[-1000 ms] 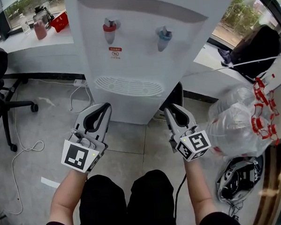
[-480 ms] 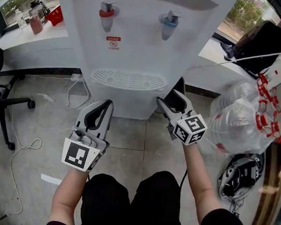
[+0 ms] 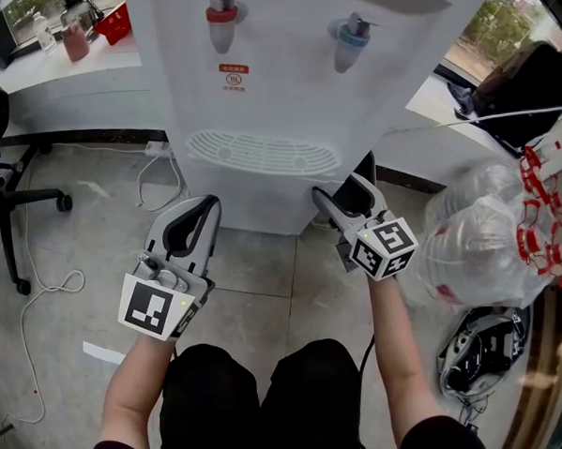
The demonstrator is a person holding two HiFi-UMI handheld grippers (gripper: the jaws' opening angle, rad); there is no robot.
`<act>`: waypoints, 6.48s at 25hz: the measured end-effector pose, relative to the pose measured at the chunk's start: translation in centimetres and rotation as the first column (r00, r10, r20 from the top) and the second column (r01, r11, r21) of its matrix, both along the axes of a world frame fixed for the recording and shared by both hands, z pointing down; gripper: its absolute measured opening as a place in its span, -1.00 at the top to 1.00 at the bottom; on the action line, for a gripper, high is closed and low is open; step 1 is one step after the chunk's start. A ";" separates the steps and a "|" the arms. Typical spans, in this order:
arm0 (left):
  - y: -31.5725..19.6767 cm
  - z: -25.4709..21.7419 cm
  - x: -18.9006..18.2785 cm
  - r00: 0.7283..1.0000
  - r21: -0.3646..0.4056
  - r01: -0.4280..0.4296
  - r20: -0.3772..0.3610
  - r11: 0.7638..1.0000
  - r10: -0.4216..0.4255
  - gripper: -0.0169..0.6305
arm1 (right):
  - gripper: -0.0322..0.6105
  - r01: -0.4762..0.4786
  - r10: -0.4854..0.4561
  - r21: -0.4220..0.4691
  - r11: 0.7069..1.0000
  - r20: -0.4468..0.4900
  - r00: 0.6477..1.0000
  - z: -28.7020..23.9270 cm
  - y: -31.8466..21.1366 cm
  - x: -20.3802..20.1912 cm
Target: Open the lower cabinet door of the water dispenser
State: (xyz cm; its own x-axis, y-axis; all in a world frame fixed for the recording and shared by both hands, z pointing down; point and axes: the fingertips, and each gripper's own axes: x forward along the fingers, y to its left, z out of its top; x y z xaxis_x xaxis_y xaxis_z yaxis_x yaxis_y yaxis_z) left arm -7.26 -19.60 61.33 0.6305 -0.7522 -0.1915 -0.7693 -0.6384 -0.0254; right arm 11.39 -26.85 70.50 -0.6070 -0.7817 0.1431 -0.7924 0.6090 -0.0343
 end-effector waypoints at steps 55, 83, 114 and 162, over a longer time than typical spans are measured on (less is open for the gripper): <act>2.3 -1.2 -4.0 0.990 0.009 0.119 0.075 0.993 -0.120 0.91 | 0.89 0.409 -0.403 0.013 0.912 -0.139 0.904 0.1 13.2 -5.8; 3.6 -3.8 -9.7 0.971 0.059 0.237 0.024 0.970 -0.239 0.91 | 0.89 0.775 -0.772 -0.102 0.624 -0.235 0.591 -0.3 19.8 -20.9; 2.7 -4.5 -13.8 0.939 0.089 0.311 0.122 0.946 -0.320 0.91 | 0.89 0.743 -0.720 -0.002 0.670 -0.245 0.649 -1.6 17.8 -24.8; 1.9 -43.2 5.5 0.990 -0.136 0.027 0.139 0.990 -0.008 0.92 | 0.89 -0.089 0.089 -0.069 0.994 0.003 0.996 -49.6 13.7 2.4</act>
State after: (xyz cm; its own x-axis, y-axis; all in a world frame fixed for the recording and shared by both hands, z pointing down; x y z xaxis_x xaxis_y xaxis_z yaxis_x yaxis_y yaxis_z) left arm -1.76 -17.75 18.14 0.6301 -0.7765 0.0021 -0.7757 -0.6295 -0.0448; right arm 13.79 -13.13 20.93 -0.5364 -0.8212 0.1948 -0.8430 0.5322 -0.0781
